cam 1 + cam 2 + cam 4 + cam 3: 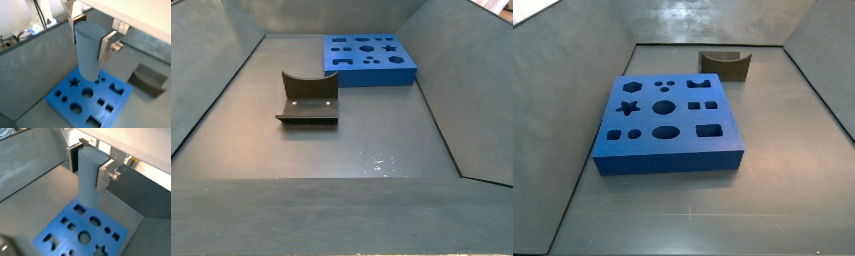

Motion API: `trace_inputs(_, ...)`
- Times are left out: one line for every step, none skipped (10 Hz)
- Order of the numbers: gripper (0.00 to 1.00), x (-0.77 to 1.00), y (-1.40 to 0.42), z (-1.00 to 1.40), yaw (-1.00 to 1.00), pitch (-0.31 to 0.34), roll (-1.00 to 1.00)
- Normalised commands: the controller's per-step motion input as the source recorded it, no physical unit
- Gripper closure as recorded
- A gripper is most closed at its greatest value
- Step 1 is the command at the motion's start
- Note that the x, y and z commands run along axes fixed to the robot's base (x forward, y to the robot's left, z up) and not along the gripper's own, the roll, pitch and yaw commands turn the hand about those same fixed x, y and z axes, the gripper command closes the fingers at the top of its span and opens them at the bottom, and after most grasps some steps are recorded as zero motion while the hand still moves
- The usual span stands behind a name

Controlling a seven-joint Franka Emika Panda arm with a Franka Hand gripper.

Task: Pick up the oval object. Move up. Place the oval object on the fixture. Regrasp the oval object. Move to above the board. Insert the oval object.
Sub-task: Insert the oval object.

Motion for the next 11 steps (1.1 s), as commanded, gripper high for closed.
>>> trace_inputs(1.0, 0.6, -0.31, -1.0, -0.35, -0.03, 0.03)
trace_inputs(1.0, 0.79, 0.23, -0.87, 0.21, 0.083, -0.12)
trace_inputs(1.0, 0.47, 0.14, -0.81, 0.39, 0.071, -0.14)
trace_inputs(1.0, 0.07, 0.01, 0.0, 0.0, 0.063, -0.07)
trace_inputs(1.0, 0.0, 0.0, -0.02, 0.0, 0.0, 0.02)
trace_inputs(1.0, -0.49, 0.0, -0.91, 0.25, -0.041, 0.0)
trace_inputs(1.0, -0.45, -0.15, -0.99, 0.51, 0.0, 0.0)
trace_inputs(1.0, -0.29, -0.17, -0.93, 0.43, 0.0, 0.0)
trace_inputs(1.0, -0.25, -0.16, -0.6, 0.27, -0.033, 0.0)
trace_inputs(1.0, -0.05, 0.0, 0.0, 0.04, 0.0, 0.0)
trace_inputs(1.0, 0.0, -0.04, -0.12, 0.0, 0.0, 0.0)
